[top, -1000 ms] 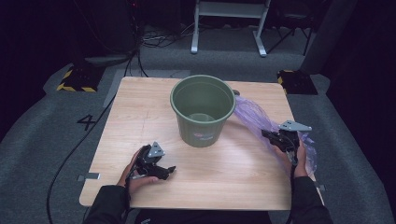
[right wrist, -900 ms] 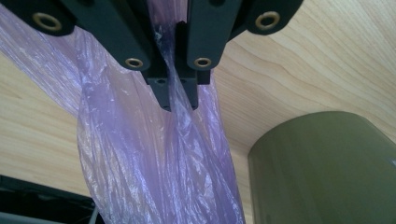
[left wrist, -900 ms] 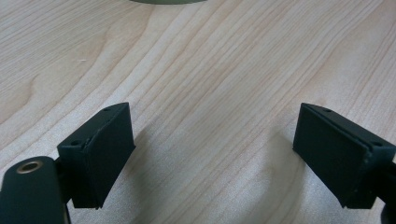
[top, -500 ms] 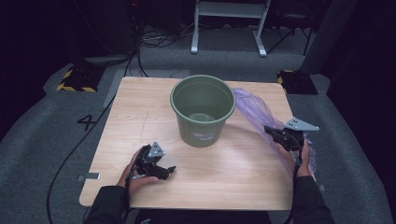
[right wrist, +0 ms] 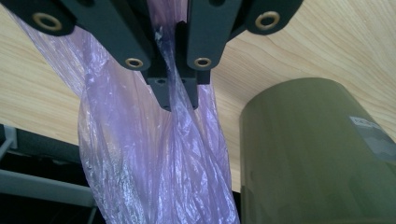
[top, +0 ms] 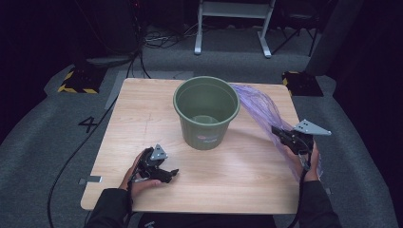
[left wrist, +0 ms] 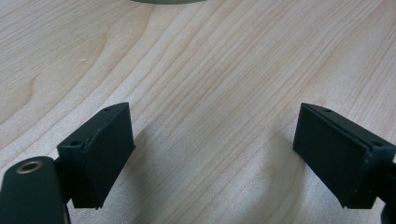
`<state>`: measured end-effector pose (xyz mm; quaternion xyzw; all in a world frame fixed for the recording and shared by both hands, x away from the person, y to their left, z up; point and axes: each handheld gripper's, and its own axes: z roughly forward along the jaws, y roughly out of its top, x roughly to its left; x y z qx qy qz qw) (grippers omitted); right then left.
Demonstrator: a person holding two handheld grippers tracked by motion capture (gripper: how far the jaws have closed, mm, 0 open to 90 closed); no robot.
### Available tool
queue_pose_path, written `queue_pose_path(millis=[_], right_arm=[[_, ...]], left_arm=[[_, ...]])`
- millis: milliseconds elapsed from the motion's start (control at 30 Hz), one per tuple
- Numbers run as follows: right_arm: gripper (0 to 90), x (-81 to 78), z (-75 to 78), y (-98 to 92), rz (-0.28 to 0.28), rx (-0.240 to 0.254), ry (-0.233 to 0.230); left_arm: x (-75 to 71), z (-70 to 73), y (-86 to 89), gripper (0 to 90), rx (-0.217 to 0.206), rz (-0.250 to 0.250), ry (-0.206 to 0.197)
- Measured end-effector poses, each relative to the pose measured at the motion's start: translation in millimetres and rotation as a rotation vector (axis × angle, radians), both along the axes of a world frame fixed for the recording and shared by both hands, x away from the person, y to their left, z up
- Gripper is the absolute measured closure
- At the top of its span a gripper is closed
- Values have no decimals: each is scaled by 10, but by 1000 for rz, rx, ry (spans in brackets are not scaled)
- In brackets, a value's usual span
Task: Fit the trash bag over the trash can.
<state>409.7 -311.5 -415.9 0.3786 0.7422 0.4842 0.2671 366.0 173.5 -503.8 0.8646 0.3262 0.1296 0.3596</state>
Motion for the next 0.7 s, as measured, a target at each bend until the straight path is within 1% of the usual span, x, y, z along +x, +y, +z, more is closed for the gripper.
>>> queue_pose_path(millis=[100,233,300,567,700], right_arm=[[900,-4,27,11,7,16,-8],[900,-11,49,13,5,20,-19],[900,-18,64,-6,-3,25,-20],[900,-80,157,-101,-24,41,-52],[900,-107,183,-141,-33,51,-57]], left_arm=[[0,0,-1,118,-1,1,0],[5,-1,-2,117,-1,-1,-1],[6,-1,-4,117,-3,0,-2],[6,-1,-4,117,-2,0,-2],[7,-1,-7,117,-3,4,-1]])
